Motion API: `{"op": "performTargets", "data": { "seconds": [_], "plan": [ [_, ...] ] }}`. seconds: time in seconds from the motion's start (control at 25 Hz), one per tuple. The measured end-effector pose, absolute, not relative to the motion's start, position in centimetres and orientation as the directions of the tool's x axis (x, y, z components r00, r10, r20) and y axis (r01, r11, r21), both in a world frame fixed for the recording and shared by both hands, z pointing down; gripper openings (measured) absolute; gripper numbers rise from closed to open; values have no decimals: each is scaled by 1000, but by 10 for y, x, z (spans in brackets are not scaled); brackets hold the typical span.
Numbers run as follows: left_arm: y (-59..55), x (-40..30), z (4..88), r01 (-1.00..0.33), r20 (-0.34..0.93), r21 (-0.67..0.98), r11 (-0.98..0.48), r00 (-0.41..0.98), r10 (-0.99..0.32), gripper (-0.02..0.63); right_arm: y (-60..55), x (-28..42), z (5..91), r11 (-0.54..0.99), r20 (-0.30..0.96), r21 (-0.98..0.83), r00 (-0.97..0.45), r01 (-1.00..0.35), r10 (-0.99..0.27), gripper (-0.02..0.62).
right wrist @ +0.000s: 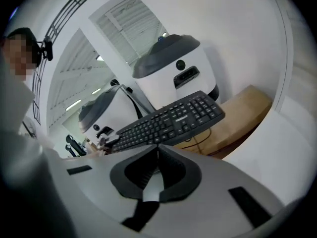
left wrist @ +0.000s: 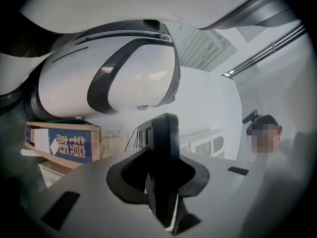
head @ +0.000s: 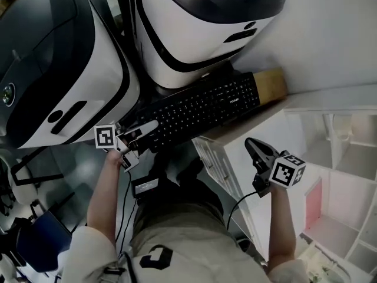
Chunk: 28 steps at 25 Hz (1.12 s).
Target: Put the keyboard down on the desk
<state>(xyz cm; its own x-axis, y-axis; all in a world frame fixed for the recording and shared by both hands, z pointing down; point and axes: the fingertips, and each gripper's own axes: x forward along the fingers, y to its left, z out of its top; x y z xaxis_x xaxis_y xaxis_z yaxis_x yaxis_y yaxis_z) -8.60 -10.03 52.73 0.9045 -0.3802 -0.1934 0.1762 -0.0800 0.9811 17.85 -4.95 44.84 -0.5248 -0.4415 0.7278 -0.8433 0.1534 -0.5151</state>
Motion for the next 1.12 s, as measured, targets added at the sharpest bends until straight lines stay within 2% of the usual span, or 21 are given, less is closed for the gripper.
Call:
{"op": "performTargets", "data": {
  "seconds": [0.24,0.44,0.76,1.0,1.04,1.08,1.12],
  "plan": [
    [-103,-86,531,178,-206,978,-108,898,-388,84,-103,246,490,96,767,-462,-452,-881,-456,25],
    [-100,-85,540,163,-178,984,-70,896,-407,83,-132,283,501,64,788,-429,-408,-901,-462,25],
    [-98,-87,538,77,-99,995,-70,907,-409,84,-140,303,548,57,754,-524,-495,-850,-432,25],
    [-100,-88,566,95,-134,990,-103,857,-497,84,-205,292,562,195,683,-593,-616,-781,-393,34],
    [-101,-89,566,111,-145,989,-97,850,-507,84,-213,284,563,204,653,-636,-660,-744,-372,100],
    [-103,-90,566,117,-150,988,-98,847,-510,84,-219,276,563,217,620,-677,-703,-704,-347,243],
    [-104,-92,566,106,-147,988,-110,847,-510,84,-225,266,563,238,591,-707,-741,-666,-318,281]
  ]
}}
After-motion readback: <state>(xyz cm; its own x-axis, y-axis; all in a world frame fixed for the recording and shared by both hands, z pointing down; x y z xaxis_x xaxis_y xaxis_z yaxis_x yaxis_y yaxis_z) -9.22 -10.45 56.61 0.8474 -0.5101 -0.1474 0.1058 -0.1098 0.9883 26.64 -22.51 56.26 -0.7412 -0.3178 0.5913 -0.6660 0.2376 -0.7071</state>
